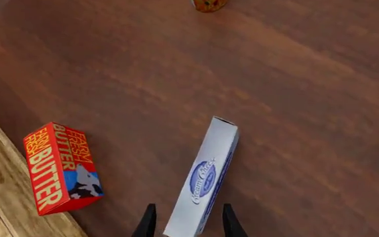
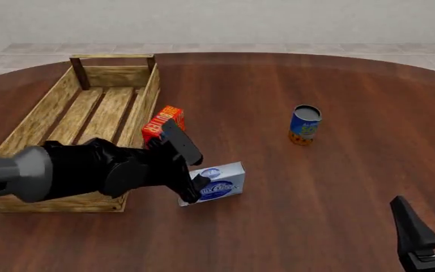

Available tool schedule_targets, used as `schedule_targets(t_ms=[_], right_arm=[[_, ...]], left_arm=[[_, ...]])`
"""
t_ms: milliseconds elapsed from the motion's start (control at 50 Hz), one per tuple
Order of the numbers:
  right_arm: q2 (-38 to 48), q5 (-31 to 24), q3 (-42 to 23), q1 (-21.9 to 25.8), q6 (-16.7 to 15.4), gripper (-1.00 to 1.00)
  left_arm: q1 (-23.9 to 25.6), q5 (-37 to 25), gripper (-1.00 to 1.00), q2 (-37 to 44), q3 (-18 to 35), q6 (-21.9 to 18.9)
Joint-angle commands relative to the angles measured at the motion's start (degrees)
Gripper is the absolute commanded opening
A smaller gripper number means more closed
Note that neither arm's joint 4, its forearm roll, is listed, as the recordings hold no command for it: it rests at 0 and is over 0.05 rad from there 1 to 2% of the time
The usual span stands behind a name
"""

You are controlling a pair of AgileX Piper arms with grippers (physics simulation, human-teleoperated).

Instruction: Pick up the cream cheese and put it in the tray.

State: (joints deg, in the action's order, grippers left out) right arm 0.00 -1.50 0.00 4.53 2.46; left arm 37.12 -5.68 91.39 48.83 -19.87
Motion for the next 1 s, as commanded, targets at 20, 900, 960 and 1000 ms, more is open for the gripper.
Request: schedule_targets(t_ms=[20,900,960,1000], right_arm=[[0.0,-0.47,0.0,0.22,-0.1,1.0],[0.0,-1.43,0.0,0.4,-1.14,1.0],[0.0,-1.43,0.0,0.37,-1.15,1.0],[0.0,-1.47,0.0,0.34,-1.14,1.0]], left_arm=[[-0.37,1.8,1.0,3.93,0.21,-0.61],[-2.16,4.76,1.0,11.27,-1.68,-3.78],[-2.09,4.56,1.0,11.58,-1.5,-3.53],[-2.06,4.36,1.0,11.49,-1.46,-3.36]])
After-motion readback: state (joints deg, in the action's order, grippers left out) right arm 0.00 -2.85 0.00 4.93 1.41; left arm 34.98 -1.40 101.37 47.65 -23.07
